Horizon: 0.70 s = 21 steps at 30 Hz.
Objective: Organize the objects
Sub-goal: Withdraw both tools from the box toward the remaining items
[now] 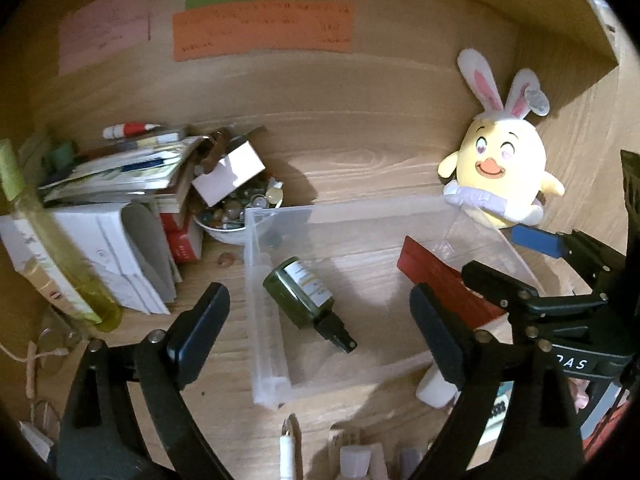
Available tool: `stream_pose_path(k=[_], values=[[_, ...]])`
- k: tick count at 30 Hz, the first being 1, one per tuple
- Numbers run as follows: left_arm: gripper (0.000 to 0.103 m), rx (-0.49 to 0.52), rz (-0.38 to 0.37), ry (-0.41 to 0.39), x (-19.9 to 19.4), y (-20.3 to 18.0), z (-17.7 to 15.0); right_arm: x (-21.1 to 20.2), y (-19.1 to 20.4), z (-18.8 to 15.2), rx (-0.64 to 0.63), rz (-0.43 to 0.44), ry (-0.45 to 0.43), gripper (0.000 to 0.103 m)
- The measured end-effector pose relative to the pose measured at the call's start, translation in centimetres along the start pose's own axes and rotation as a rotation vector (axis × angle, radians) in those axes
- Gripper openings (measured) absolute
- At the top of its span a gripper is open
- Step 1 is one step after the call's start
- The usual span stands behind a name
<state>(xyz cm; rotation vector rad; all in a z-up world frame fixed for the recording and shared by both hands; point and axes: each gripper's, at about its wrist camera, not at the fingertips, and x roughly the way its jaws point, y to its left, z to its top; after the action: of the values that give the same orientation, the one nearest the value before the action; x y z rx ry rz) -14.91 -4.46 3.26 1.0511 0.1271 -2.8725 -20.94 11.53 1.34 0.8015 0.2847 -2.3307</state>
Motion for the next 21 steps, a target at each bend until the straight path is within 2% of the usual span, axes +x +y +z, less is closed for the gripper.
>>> stream_pose_path(k=[4,10,21], values=[[0.097,0.008,0.015,-0.022,-1.9,0.4,-0.7,-1.6,0.2,-0.9,-0.010,-0.007,-0.012,0.083],[0.098,0.019,0.018,-0.029,-4.1,1.0,-2.4,-4.0,0.0,-2.6,0.001,-0.013,-0.026,0.084],[0.098,-0.018,0.027,0.065,-4.0,2.7,-6.5,-5.3,-0.7,-6.4,0.033,-0.019,0.019,0.085]])
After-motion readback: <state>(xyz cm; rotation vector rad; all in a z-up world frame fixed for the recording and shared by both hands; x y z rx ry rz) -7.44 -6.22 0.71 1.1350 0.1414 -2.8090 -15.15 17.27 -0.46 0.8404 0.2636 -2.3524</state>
